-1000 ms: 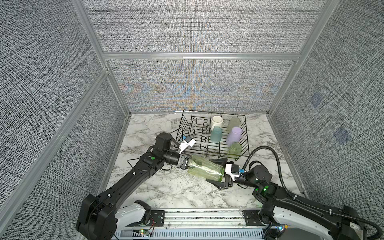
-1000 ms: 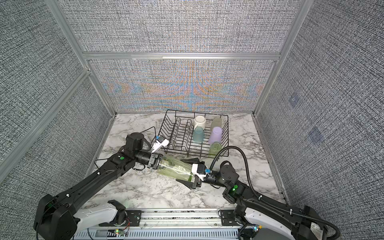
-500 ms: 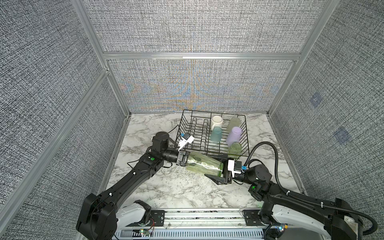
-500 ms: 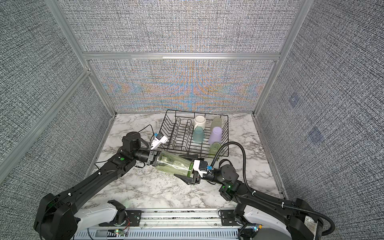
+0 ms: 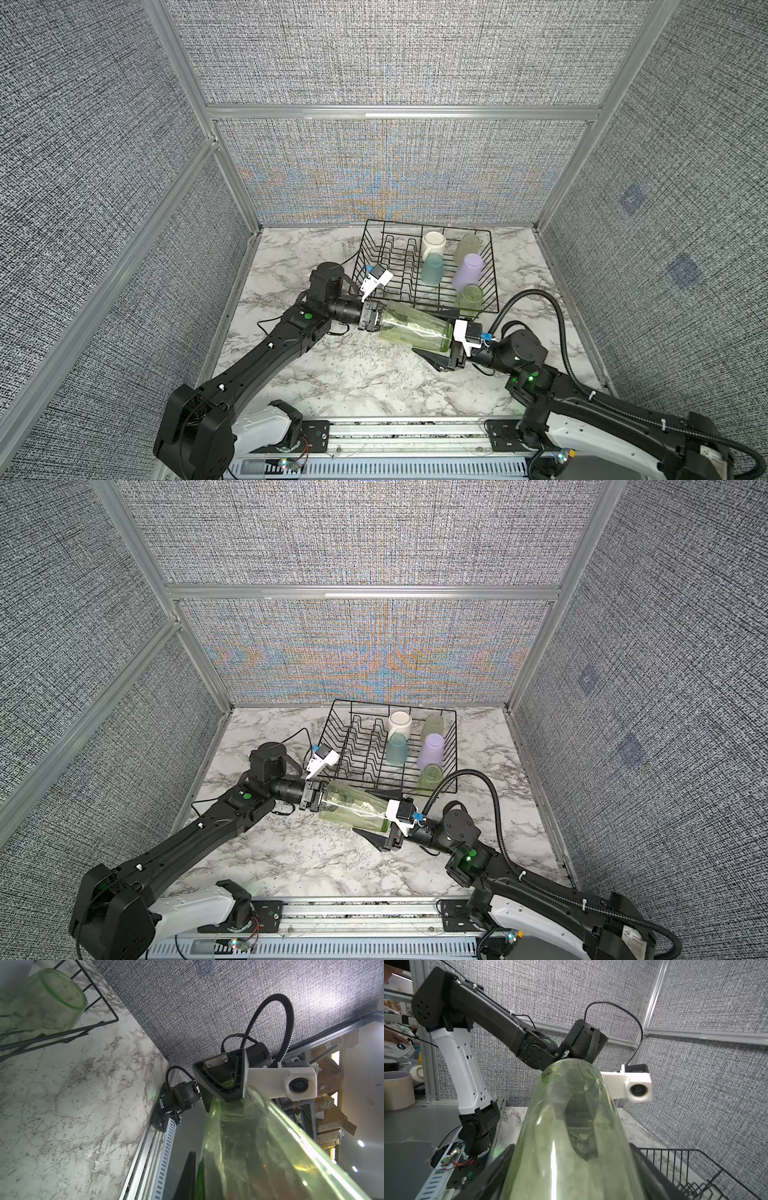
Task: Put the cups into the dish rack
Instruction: 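Hand the green glass cup from the left gripper to the right gripper, then lower the green glass cup into the rack with the right gripper while left withdraws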
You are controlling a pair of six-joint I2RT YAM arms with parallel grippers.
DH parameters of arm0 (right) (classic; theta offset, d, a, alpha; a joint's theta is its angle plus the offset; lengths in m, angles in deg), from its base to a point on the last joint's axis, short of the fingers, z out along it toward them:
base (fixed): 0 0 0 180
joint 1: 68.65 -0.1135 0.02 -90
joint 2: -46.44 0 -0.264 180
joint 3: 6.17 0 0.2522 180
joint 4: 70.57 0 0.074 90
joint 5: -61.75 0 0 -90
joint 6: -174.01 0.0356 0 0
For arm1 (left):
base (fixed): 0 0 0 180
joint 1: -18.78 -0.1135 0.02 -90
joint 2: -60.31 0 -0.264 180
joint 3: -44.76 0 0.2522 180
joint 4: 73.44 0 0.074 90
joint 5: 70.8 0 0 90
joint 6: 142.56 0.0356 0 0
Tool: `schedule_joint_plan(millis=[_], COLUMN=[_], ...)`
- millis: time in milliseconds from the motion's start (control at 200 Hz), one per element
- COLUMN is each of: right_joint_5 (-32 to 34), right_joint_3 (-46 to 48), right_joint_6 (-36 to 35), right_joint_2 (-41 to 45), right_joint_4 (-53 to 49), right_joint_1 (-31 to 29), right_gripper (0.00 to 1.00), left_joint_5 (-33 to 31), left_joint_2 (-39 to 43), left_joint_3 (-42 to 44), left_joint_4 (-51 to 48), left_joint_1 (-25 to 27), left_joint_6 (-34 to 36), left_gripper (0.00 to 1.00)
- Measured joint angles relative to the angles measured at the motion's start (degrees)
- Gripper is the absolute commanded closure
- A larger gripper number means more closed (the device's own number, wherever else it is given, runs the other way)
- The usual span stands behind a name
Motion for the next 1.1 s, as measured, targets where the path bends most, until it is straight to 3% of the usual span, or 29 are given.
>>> schedule_joint_plan(millis=[290,545,740,925,1100], right_joint_5=[0.7,0.3,0.5,0.6,-0.9], right_joint_3=[-1.6,-1.7,-4.6,-11.8,-22.0], right_joint_6=[-1.2,-1.3,1.0,2.4,2.6], right_joint_2=[0.7,0.2,1.3,2.1,-0.2], right_joint_4=[-6.8,-8.9,-14.7,-28.0,-42.2], right_joint_1=[0.1,0.3,2.8,7.3,12.7], right_gripper=[0.42,0.49,0.52,0.52,0.53], left_joint_5=[-0.5,-3.7,-7.4,-14.4,-26.8], left_joint_2=[-2.3,-3.0,-2.6,-2.3,-0.7], left_joint_3=[-2.6,-4.0,-3.8,-3.7,-1.1], left_joint_4=[-6.7,-11.2,-12.3,-16.0,-20.6], left_joint_1=[0.2,1.0,0.1,-3.7,-9.5], left_joint_6=[5.7,8.3,9.6,11.4,11.6], left_gripper=[1.0,0.6,0.48,0.48,0.47])
